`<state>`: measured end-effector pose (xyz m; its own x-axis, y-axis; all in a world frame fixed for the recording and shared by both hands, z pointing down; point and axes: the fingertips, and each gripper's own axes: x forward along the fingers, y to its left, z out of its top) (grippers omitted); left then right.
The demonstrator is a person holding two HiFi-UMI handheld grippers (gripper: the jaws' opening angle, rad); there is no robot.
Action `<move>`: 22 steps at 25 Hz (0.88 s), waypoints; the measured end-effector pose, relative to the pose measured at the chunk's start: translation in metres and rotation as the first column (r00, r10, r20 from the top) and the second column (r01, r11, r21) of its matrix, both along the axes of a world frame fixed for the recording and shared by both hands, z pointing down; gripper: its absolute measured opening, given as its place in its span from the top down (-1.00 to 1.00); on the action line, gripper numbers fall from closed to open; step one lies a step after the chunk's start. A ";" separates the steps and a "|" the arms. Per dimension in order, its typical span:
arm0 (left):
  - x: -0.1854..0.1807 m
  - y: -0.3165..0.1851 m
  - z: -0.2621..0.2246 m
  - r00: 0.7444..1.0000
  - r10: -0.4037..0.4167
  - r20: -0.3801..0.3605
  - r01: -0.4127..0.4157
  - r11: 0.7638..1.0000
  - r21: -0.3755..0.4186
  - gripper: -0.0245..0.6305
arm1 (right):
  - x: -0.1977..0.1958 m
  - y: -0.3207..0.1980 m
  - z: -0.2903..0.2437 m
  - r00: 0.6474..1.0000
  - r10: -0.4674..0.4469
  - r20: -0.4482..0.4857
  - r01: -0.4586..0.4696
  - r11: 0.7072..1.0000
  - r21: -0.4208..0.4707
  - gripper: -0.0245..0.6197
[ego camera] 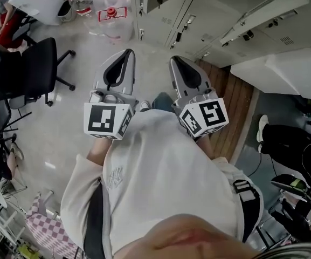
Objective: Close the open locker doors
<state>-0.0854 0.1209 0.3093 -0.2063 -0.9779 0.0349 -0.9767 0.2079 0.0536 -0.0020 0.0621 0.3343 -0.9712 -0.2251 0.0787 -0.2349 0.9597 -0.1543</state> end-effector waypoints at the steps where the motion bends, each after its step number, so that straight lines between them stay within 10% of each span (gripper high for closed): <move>1: -0.003 -0.005 0.001 1.000 -0.002 -0.003 0.002 1.000 -0.002 0.92 | -0.003 -0.005 0.000 1.000 -0.002 0.000 0.002 1.000 0.000 0.86; 22: -0.073 -0.115 -0.008 0.981 -0.193 0.015 0.193 0.981 0.005 0.92 | -0.094 -0.131 -0.044 0.974 -0.217 0.061 0.210 0.972 0.108 0.86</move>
